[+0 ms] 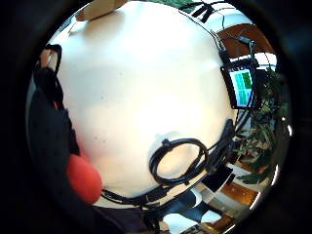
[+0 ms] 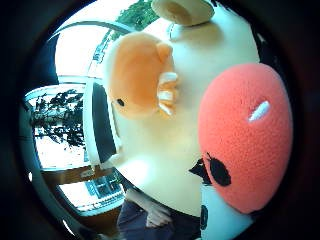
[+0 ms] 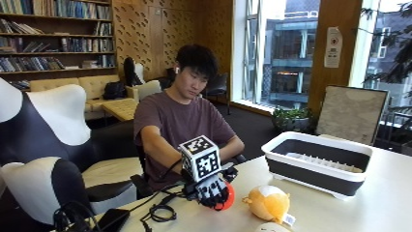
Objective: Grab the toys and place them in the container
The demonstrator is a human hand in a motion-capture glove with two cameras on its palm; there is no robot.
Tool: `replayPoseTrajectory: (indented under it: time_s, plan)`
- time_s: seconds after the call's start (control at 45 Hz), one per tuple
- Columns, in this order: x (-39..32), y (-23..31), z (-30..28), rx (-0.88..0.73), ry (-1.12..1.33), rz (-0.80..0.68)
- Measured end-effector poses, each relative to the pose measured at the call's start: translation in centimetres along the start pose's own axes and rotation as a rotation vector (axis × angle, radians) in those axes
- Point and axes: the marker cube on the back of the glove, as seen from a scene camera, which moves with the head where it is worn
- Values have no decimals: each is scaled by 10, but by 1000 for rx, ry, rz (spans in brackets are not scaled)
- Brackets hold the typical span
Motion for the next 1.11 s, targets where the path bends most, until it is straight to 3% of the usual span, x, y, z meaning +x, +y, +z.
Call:
replayPoseTrajectory:
  time_s: [0.267, 0.533, 0.844, 0.933, 1.022, 1.111]
  plan:
    - [-47, -7, -152, 125, -44, -25]
    - [-177, -2, -260, 287, 26, -192]
    - [-354, -16, -241, 252, 37, -380]
    - [-401, -26, -214, 229, 74, -518]
    - [-447, -34, -185, 193, 43, -438]
    - [-483, -40, -148, 181, 122, -476]
